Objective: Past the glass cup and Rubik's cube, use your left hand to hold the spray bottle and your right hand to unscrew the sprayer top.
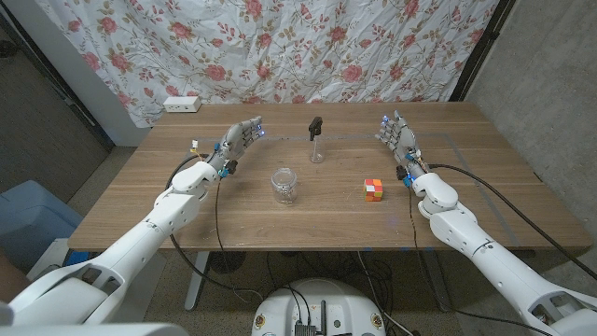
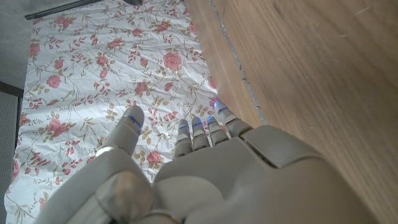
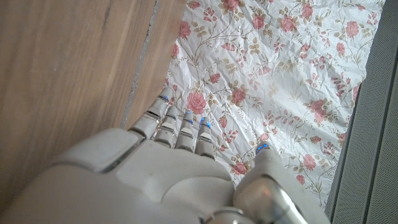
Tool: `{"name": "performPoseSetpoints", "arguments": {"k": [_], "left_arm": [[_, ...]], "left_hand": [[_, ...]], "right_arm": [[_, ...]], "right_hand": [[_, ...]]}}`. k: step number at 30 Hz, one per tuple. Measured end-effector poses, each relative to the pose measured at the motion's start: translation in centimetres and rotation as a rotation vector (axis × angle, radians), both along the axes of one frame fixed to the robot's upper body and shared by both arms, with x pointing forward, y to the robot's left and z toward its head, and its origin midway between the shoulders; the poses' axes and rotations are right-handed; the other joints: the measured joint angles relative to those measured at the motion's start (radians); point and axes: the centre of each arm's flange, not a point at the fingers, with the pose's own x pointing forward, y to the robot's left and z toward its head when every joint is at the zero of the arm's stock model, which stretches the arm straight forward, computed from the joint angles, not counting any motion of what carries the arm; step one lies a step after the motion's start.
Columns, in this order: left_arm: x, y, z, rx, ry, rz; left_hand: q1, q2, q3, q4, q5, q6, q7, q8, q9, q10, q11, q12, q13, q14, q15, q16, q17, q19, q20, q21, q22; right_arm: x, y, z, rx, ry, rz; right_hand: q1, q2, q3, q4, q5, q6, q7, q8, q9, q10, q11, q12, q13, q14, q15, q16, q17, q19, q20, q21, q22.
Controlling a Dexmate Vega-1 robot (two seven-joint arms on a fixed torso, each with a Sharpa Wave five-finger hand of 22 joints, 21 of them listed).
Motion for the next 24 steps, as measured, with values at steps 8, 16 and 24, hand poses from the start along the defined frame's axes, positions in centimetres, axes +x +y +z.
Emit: {"name": "performPoseSetpoints", "arguments": {"k": [8,16,24], "left_arm": [[0.9,-0.4,0.6,0.057,0.004,-0.050],[1.9,-0.8,1.1,0.118,-0.022,-0.091],[2.6,-1.1,1.8,0.175,-0.035,-0.123]], "left_hand": [[0.033,-0.032,0.000,0.000,0.001,-0.011,-0.018,0.000,0.000,-0.007,-0.018,0.000,0.003,-0.004,-0.004,0.000,0.000,0.000,0.000,-0.028,0.000],[0.063,-0.053,0.000,0.000,0.004,-0.013,-0.037,0.000,0.000,-0.007,-0.039,0.000,0.003,-0.009,-0.002,0.000,0.000,-0.009,-0.002,-0.049,0.000],[0.088,-0.070,0.004,-0.004,0.008,-0.026,-0.046,0.000,0.000,-0.007,-0.039,0.000,0.003,-0.009,-0.002,0.000,0.000,-0.020,-0.002,-0.067,0.000]], "right_arm": [[-0.2,-0.4,0.1,-0.004,-0.004,-0.011],[-0.3,-0.7,0.2,-0.002,-0.014,-0.015],[-0.3,-1.0,0.1,0.001,-0.019,-0.019]], "right_hand": [[0.014,-0.001,0.010,-0.010,0.000,0.000,0.000,0.000,0.000,0.000,0.000,0.000,-0.006,0.000,0.000,0.000,-0.009,0.006,0.006,-0.007,0.000],[0.022,-0.009,0.013,-0.015,0.000,0.005,0.006,0.000,0.000,0.000,0.000,0.000,-0.010,0.000,0.000,0.000,-0.019,0.009,0.002,-0.007,0.000],[0.022,-0.009,0.016,-0.022,0.000,0.005,0.006,0.000,0.000,0.005,0.006,0.000,-0.014,0.000,0.000,0.000,-0.023,0.009,0.002,-0.015,0.000]]}}
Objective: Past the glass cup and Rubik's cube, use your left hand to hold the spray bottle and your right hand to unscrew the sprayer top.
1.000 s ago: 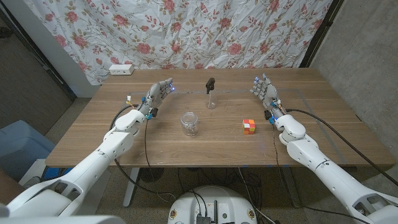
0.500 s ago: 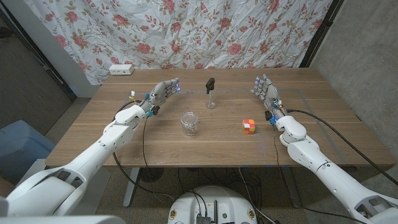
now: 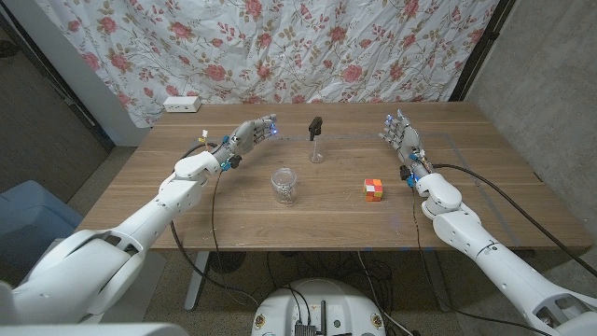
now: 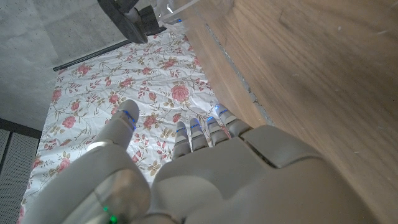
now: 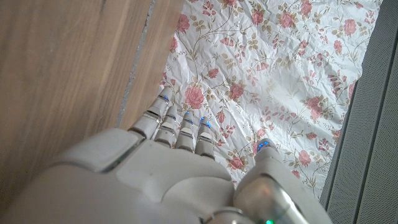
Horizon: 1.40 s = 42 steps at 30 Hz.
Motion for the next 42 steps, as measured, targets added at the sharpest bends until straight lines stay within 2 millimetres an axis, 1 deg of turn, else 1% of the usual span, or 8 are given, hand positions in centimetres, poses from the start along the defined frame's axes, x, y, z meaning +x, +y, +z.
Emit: {"name": "performPoseSetpoints", "arguments": {"k": [7,13,21,30,31,37,39,42], "left_arm": [[0.5,-0.7,0.5,0.050,-0.005,-0.035],[0.9,-1.3,0.9,0.093,-0.004,-0.069],[1.4,-2.1,1.1,0.136,-0.003,-0.107],[2.1,-3.2,1.0,0.182,0.012,-0.133],[2.2,-3.4,1.1,0.190,0.014,-0.136],[2.5,-4.3,1.0,0.223,0.025,-0.140],[2.6,-4.5,0.9,0.232,0.026,-0.141],[2.6,-4.9,0.9,0.254,0.026,-0.143]], "left_hand": [[0.034,-0.010,0.004,-0.004,0.008,-0.017,0.007,0.000,0.000,-0.013,-0.009,0.000,0.000,-0.005,-0.005,0.000,0.000,-0.004,-0.004,-0.018,0.000],[0.073,-0.026,0.014,-0.003,0.008,-0.034,-0.002,0.000,0.000,-0.033,-0.014,-0.004,0.000,-0.023,-0.002,0.000,0.000,-0.025,0.000,-0.037,0.000],[0.108,-0.037,0.024,-0.001,0.015,-0.067,-0.004,-0.004,0.000,-0.058,-0.007,-0.008,0.000,-0.040,-0.003,0.000,0.000,-0.040,0.004,-0.053,0.000],[0.184,-0.068,0.042,0.003,0.015,-0.148,-0.031,-0.008,0.000,-0.118,-0.002,-0.012,0.000,-0.104,-0.003,-0.001,0.000,-0.105,0.004,-0.066,0.000],[0.188,-0.072,0.042,0.003,0.015,-0.156,-0.030,-0.008,0.000,-0.125,-0.001,-0.012,0.000,-0.111,-0.004,-0.001,0.000,-0.111,0.000,-0.066,0.000],[0.215,-0.083,0.042,0.003,0.015,-0.189,0.000,-0.008,0.000,-0.145,0.002,-0.012,0.000,-0.123,-0.005,-0.001,0.000,-0.125,0.003,-0.066,0.000],[0.219,-0.087,0.042,0.003,0.015,-0.191,0.002,-0.008,0.000,-0.150,0.007,-0.012,0.000,-0.127,-0.002,-0.001,0.000,-0.129,0.000,-0.066,0.000],[0.223,-0.091,0.042,0.003,0.015,-0.198,0.009,-0.008,0.000,-0.156,0.002,-0.012,0.000,-0.134,-0.005,-0.001,0.000,-0.129,0.000,-0.066,0.000]], "right_arm": [[0.0,-0.2,-0.1,0.002,-0.007,0.000],[-0.2,-0.5,-0.3,0.007,-0.010,-0.003],[-0.4,-0.9,-0.5,0.006,-0.011,-0.009],[-0.6,-1.4,-0.5,0.004,-0.013,-0.015],[-0.7,-1.5,-0.4,0.004,-0.013,-0.016],[-0.8,-1.7,-0.4,0.003,-0.014,-0.019],[-0.8,-1.8,-0.4,0.003,-0.014,-0.021],[-1.0,-2.0,-0.4,0.004,-0.016,-0.024]], "right_hand": [[0.000,0.000,0.000,0.000,0.000,0.000,0.000,0.000,0.000,0.000,0.000,0.000,-0.004,0.009,0.002,0.004,-0.004,0.000,0.000,0.000,0.000],[0.000,0.000,0.000,0.000,0.000,0.000,0.000,0.000,0.000,0.000,0.000,0.000,-0.004,0.009,0.002,0.004,-0.004,0.004,0.004,-0.007,0.000],[0.000,0.000,0.003,-0.003,0.000,0.000,0.000,0.000,0.000,0.000,0.000,0.000,-0.009,0.009,0.002,0.004,-0.009,0.009,-0.002,-0.007,0.000],[0.000,0.000,0.003,-0.003,0.000,0.000,0.000,0.000,0.000,0.000,0.000,0.000,-0.014,0.009,0.002,0.004,-0.014,0.011,-0.004,-0.015,0.000],[0.000,0.000,0.003,-0.003,0.000,0.000,0.000,0.000,0.000,0.000,0.000,0.000,-0.014,0.009,0.002,0.004,-0.014,0.011,-0.003,-0.015,0.000],[0.000,0.000,0.003,-0.003,0.000,0.000,0.000,0.000,0.000,0.000,0.000,0.000,-0.014,0.009,0.002,0.004,-0.017,0.014,0.000,-0.015,0.000],[0.000,0.000,0.003,-0.003,0.000,0.000,0.000,0.000,0.000,0.000,0.000,0.000,-0.014,0.009,0.002,0.004,-0.018,0.014,0.000,-0.015,0.000],[0.000,0.000,0.003,-0.003,0.000,0.000,0.000,0.000,0.000,0.000,0.000,0.000,-0.014,0.009,0.002,0.004,-0.018,0.014,0.000,-0.020,0.000]]}}
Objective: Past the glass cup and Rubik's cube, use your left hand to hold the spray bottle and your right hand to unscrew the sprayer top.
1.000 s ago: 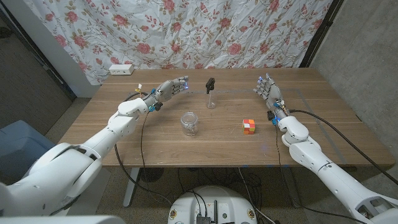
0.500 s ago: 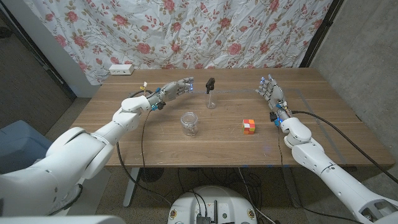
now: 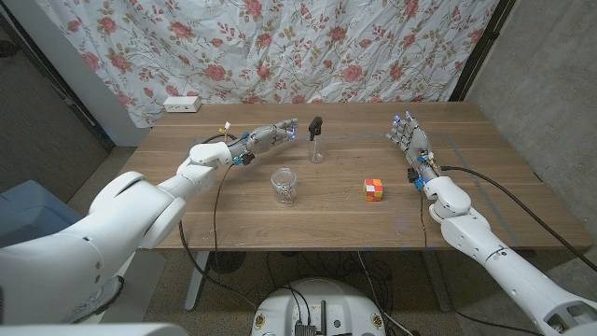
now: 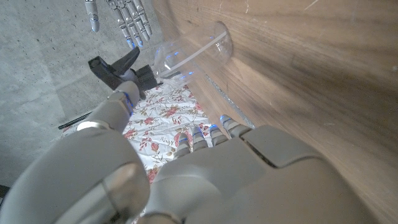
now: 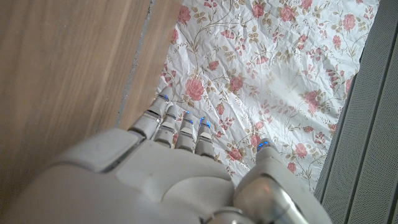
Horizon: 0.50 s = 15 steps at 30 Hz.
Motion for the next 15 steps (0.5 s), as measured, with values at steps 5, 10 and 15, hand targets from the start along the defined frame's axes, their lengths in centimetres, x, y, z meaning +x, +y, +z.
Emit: {"name": "performPoseSetpoints", "arguments": {"k": [5,10,15], "left_arm": [[0.1,-0.7,0.0,0.030,0.003,-0.002],[0.2,-1.2,0.2,0.060,0.002,0.000],[0.3,-1.8,0.5,0.082,0.000,-0.003]], "left_hand": [[0.008,-0.008,0.000,0.000,-0.001,-0.009,-0.002,0.000,0.000,-0.011,0.000,0.000,0.000,-0.010,0.001,0.000,0.000,-0.011,0.000,0.000,0.000],[0.020,-0.020,0.000,0.000,-0.008,-0.021,0.000,0.000,0.000,-0.027,0.002,0.000,0.000,-0.027,0.002,0.000,0.000,-0.034,0.000,0.000,0.000],[0.033,-0.033,0.000,0.000,-0.016,-0.034,-0.002,0.000,0.000,-0.049,0.006,-0.004,0.000,-0.050,0.011,0.000,0.000,-0.077,0.001,-0.004,0.000]], "right_arm": [[-0.2,-0.2,-0.1,0.001,0.000,-0.004],[-0.4,-0.4,-0.2,0.003,0.000,-0.008],[-0.4,-0.5,-0.2,0.006,0.000,-0.012]], "right_hand": [[0.000,0.000,0.000,0.000,0.000,0.000,0.000,0.000,0.000,0.000,0.000,0.000,-0.004,0.000,0.000,0.000,0.000,0.000,0.000,0.000,0.000],[0.000,0.000,0.000,0.000,0.000,0.000,0.000,0.000,0.000,0.000,0.000,0.000,-0.004,0.000,0.000,0.000,-0.005,0.000,0.000,-0.004,0.000],[0.000,0.000,0.000,0.000,0.000,0.000,0.000,0.000,0.000,0.000,0.000,0.000,-0.004,0.000,0.000,0.002,-0.005,0.000,0.000,-0.004,0.000]]}}
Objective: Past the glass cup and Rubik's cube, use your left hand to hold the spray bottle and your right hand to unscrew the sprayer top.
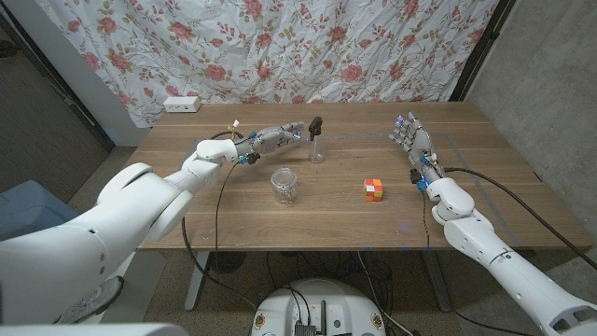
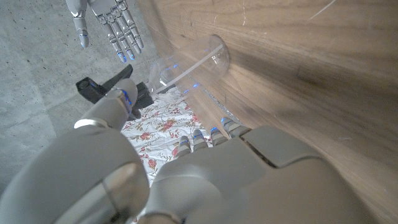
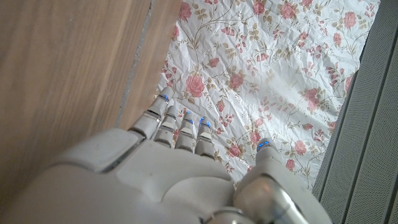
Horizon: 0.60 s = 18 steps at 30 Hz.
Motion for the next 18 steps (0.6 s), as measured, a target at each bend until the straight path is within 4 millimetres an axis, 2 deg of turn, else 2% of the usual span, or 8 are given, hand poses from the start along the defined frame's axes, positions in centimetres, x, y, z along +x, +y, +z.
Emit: {"name": "performPoseSetpoints", "arguments": {"k": [14,18], "left_arm": [[0.5,-1.2,0.1,0.106,-0.015,0.045],[0.7,-1.4,0.1,0.117,-0.022,0.060]], "left_hand": [[0.014,-0.014,0.000,0.000,-0.004,-0.005,0.006,0.008,0.000,-0.015,0.001,0.000,0.000,-0.005,-0.005,0.000,0.000,-0.025,0.005,0.000,0.000],[0.018,-0.018,0.000,0.000,-0.004,0.003,-0.002,0.012,0.000,-0.015,0.001,0.004,0.000,-0.005,-0.005,0.000,0.000,-0.025,0.005,0.003,0.000]], "right_arm": [[-1.1,-0.4,-0.3,-0.001,-0.003,-0.013],[-1.3,-0.4,-0.3,-0.002,-0.002,-0.015]], "right_hand": [[0.000,0.000,0.004,-0.004,0.000,0.000,0.000,0.000,0.000,0.000,0.000,0.004,-0.005,0.000,0.000,0.003,-0.004,0.004,0.004,-0.008,0.000],[0.000,0.000,0.004,-0.004,0.000,0.000,0.000,0.000,0.000,0.000,0.000,0.004,-0.005,0.000,0.000,0.003,-0.004,0.006,0.006,-0.008,0.000]]}}
